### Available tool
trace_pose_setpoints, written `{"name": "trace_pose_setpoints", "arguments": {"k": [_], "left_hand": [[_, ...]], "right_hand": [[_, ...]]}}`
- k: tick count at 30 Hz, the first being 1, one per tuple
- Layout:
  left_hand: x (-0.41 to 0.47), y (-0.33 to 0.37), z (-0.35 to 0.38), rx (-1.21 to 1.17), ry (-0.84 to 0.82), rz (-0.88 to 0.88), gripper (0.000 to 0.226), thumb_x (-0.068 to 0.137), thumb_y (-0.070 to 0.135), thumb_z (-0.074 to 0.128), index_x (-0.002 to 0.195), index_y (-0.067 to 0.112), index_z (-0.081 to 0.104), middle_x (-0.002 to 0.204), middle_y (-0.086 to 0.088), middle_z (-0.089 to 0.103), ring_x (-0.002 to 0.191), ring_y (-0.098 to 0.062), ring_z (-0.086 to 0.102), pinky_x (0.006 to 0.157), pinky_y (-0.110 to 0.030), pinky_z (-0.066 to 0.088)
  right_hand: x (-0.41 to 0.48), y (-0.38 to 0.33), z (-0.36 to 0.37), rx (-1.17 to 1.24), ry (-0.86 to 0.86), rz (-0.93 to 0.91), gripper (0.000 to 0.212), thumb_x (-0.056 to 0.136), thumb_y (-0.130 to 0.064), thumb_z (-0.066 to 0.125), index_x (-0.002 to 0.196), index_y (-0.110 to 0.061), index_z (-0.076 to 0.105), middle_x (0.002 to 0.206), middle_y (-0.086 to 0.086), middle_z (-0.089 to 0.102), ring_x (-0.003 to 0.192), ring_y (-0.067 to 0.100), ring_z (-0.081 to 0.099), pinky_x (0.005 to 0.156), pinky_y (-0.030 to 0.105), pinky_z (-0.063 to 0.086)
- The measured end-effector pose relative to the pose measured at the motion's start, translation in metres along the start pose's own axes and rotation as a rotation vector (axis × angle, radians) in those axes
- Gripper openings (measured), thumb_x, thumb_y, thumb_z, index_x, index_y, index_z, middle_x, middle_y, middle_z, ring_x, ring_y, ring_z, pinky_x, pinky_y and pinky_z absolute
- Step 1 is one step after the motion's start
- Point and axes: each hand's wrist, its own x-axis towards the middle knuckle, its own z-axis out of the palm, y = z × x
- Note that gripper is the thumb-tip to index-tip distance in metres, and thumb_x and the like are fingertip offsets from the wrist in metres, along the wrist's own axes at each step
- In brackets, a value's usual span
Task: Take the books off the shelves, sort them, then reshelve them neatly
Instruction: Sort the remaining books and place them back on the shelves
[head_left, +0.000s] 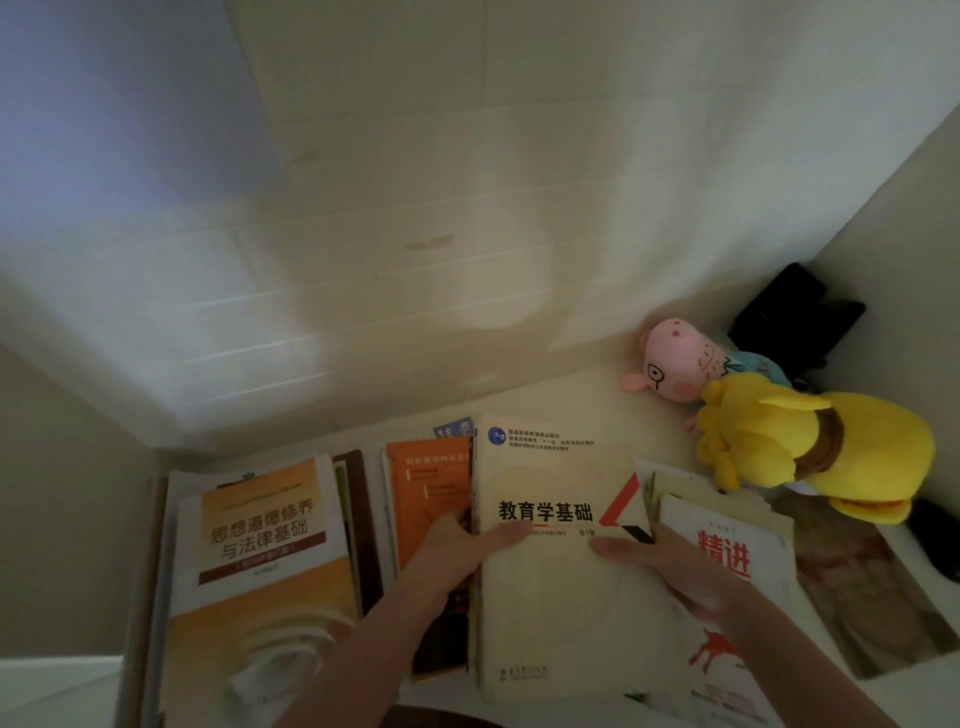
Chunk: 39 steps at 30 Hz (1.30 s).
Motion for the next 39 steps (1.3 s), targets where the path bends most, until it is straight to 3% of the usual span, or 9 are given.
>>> {"name": "trace_pose_setpoints", "arguments": {"k": [4,8,12,15,22,26,30,33,39], "left_hand": [[-0.003,-0.002,-0.003,-0.021,0.017,0.008,0.046,0.070,0.031,0.080,0.112,0.022,0.063,0.093,0.011,0.070,0.084,-0.005,0.065,0.058,-0.016,0.046],[-0.006,-0.006,-0.008,-0.027,0.025,-0.005,0.056,0.059,0.038,0.081,0.111,0.022,0.065,0.097,0.006,0.073,0.088,-0.013,0.069,0.070,-0.026,0.052],[-0.010,-0.010,-0.016,-0.019,0.027,-0.015,0.074,0.045,0.052,0.089,0.108,0.023,0.065,0.098,0.000,0.074,0.091,-0.020,0.070,0.082,-0.037,0.054],[-0.015,-0.014,-0.019,-0.020,0.024,-0.027,0.064,0.054,0.043,0.083,0.111,0.021,0.063,0.096,-0.002,0.074,0.090,-0.022,0.070,0.080,-0.037,0.054],[-0.015,-0.021,-0.026,0.001,0.074,-0.108,0.054,0.057,0.028,0.079,0.107,0.014,0.064,0.096,-0.010,0.073,0.089,-0.030,0.068,0.080,-0.043,0.053],[-0.015,-0.020,-0.030,-0.017,0.135,-0.179,0.050,0.066,0.025,0.077,0.109,0.005,0.060,0.097,-0.015,0.067,0.090,-0.034,0.062,0.087,-0.046,0.047],[-0.018,-0.016,-0.032,-0.045,0.142,-0.223,0.050,0.068,0.022,0.074,0.111,0.004,0.057,0.093,-0.016,0.066,0.091,-0.036,0.061,0.094,-0.051,0.044],[-0.018,-0.015,-0.036,-0.047,0.166,-0.226,0.058,0.056,0.025,0.079,0.106,0.001,0.059,0.084,-0.013,0.066,0.081,-0.033,0.061,0.094,-0.050,0.044],[-0.017,-0.015,-0.040,-0.097,0.122,-0.252,0.054,0.060,0.030,0.080,0.107,0.009,0.063,0.099,-0.017,0.072,0.099,-0.037,0.064,0.099,-0.054,0.043]], "right_hand": [[0.003,0.007,0.006,-0.079,0.115,-0.067,0.075,0.067,-0.029,0.086,0.130,-0.022,0.047,0.107,0.003,0.072,0.090,0.023,0.072,0.079,0.042,0.059],[0.001,0.012,0.013,-0.076,0.200,-0.149,0.084,0.073,-0.022,0.082,0.127,-0.041,0.021,0.099,-0.013,0.061,0.082,0.008,0.066,0.059,0.022,0.055],[-0.005,0.020,0.009,0.071,0.080,-0.196,0.078,0.080,-0.017,0.075,0.134,-0.041,0.024,0.109,-0.001,0.072,0.097,0.024,0.070,0.079,0.038,0.058],[-0.009,0.027,0.006,0.072,-0.010,-0.236,0.088,0.078,-0.014,0.074,0.139,-0.045,0.019,0.124,0.007,0.066,0.111,0.029,0.064,0.097,0.051,0.049],[-0.018,0.031,0.015,0.054,-0.052,-0.266,0.079,0.084,-0.006,0.070,0.137,-0.046,0.028,0.124,0.008,0.065,0.113,0.024,0.064,0.090,0.037,0.054],[-0.012,0.033,0.021,0.017,-0.055,-0.270,0.071,0.083,-0.015,0.073,0.131,-0.053,0.038,0.126,0.007,0.063,0.115,0.023,0.062,0.099,0.045,0.049],[-0.005,0.035,0.027,0.014,-0.067,-0.265,0.075,0.082,-0.015,0.074,0.134,-0.053,0.036,0.129,0.010,0.061,0.117,0.024,0.060,0.102,0.050,0.046],[-0.002,0.034,0.029,-0.006,-0.080,-0.268,0.077,0.082,-0.017,0.074,0.137,-0.051,0.033,0.130,0.011,0.059,0.119,0.027,0.059,0.101,0.051,0.047],[0.001,0.032,0.028,0.005,-0.068,-0.254,0.076,0.083,-0.016,0.072,0.138,-0.050,0.032,0.129,0.010,0.061,0.117,0.025,0.060,0.101,0.050,0.048]]}}
